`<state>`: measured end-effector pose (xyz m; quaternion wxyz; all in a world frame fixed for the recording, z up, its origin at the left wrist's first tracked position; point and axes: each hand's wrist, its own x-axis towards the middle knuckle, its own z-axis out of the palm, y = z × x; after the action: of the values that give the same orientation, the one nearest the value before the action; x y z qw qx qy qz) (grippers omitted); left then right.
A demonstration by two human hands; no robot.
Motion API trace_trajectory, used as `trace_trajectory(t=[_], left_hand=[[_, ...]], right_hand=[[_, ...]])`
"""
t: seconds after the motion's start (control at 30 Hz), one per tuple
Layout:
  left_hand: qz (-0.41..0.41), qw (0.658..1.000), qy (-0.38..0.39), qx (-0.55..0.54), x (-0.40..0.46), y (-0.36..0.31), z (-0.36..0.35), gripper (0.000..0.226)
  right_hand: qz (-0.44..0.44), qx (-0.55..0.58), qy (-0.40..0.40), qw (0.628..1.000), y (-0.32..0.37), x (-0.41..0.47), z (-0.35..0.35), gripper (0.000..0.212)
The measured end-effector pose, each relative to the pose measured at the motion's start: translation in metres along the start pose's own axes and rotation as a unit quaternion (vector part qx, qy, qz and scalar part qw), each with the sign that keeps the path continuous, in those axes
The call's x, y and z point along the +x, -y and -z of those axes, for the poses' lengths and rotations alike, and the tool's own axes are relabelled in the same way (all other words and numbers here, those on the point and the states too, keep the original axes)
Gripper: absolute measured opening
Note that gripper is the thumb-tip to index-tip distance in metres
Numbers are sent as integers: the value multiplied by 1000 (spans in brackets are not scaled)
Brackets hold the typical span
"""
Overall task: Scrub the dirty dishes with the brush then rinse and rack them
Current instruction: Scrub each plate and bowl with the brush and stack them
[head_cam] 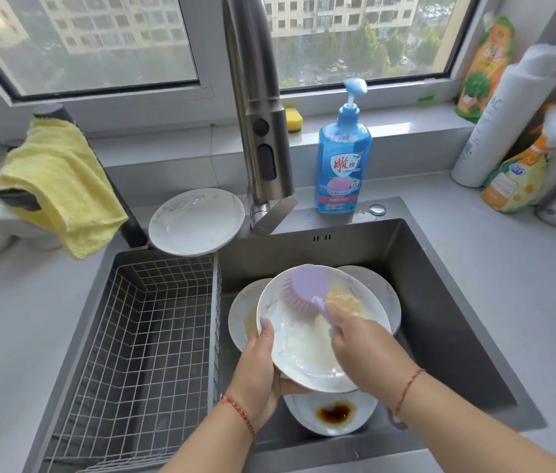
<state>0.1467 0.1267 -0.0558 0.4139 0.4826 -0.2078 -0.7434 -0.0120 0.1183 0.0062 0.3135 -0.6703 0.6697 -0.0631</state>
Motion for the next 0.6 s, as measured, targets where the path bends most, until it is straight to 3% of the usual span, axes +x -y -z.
trace_trajectory(t=[0.17, 0.3, 0.4, 0.53, 0.6], left_hand=[[4, 1000, 19, -10, 1, 1, 4, 65], [4, 1000, 20, -23, -1, -1, 3, 64], [-32, 999, 0, -38, -2, -3, 2, 49], [-71, 996, -41, -27, 3, -9, 3, 36], [-75, 996, -47, -23, 5, -11, 3, 41]], right_hand=[[44, 54, 86, 994, 19, -14, 10, 51], [34, -43, 18, 998, 3, 3, 21, 55], [3, -134, -37, 990, -19, 3, 28, 57], [-18, -100, 31, 994, -32, -23, 29, 47], [-9, -62, 92, 994, -21, -43, 27, 54]])
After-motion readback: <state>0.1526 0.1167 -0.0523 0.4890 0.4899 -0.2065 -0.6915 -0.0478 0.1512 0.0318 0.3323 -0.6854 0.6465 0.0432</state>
